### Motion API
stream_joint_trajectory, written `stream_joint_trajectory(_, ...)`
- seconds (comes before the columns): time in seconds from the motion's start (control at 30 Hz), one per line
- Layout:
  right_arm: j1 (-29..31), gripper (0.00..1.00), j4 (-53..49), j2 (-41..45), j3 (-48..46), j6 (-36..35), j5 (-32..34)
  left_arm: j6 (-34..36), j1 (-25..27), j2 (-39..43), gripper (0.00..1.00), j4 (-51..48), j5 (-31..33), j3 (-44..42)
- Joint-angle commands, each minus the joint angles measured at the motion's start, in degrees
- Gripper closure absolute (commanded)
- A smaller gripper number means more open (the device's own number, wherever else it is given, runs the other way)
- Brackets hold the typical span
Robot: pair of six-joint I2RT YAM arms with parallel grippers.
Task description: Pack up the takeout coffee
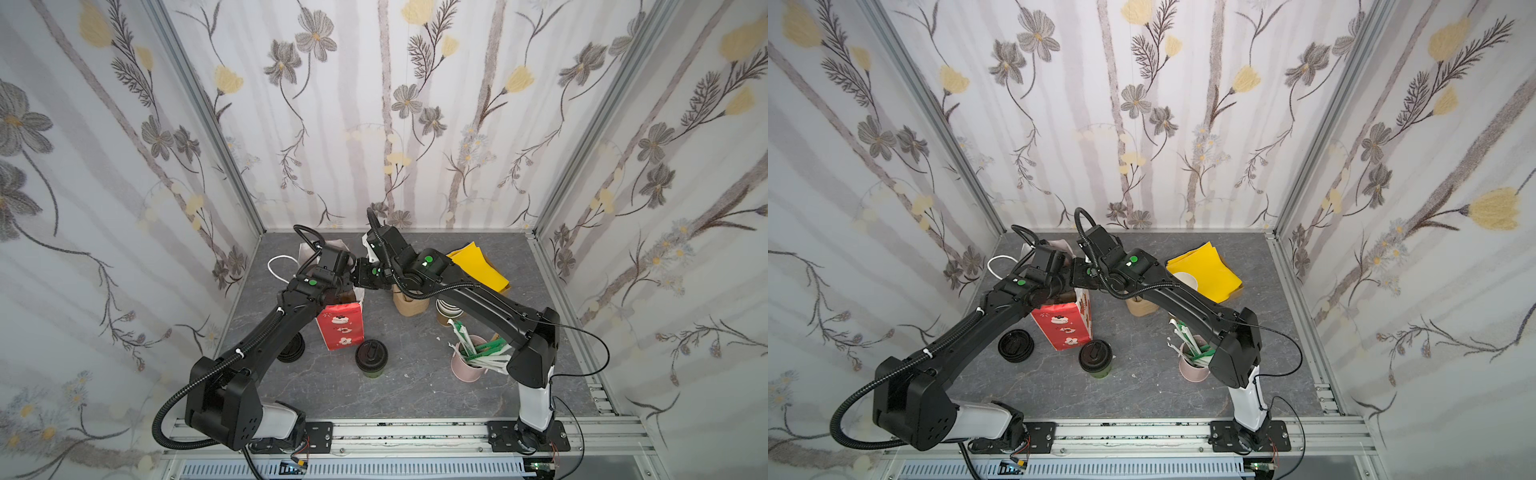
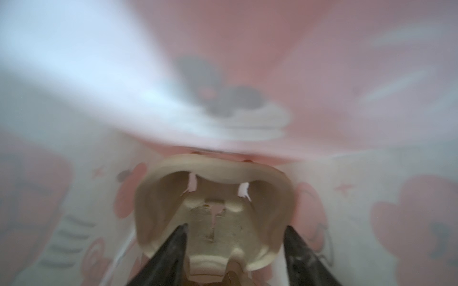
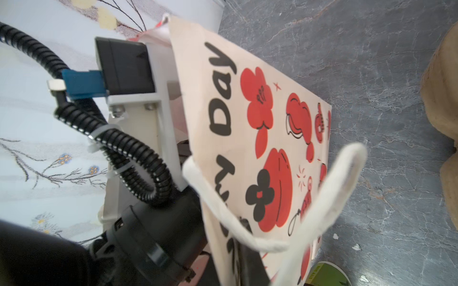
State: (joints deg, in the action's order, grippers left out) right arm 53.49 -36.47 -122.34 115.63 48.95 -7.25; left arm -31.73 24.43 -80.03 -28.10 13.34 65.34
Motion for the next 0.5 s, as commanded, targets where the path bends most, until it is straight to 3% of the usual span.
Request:
stream_joint_trajectory(0.0,-0.1,0.9,1.9,-1.8,-0.5,0.2,7.2,-1.0,0.5,-1.4,0.54,5.2,-10.3,0.3)
stream_joint_trajectory(0.23,-0.1,0.91,1.2,-3.0,-0.6,0.2,8.9,-2.3,0.6,-3.6,0.92,6.6,-8.6,0.5)
stream_joint_trajectory(0.47,0.2,0.9,-0.1,-3.2,-0.6,0.2,12.2,-5.4,1.1,-2.0,0.99,7.3,-5.4,1.7)
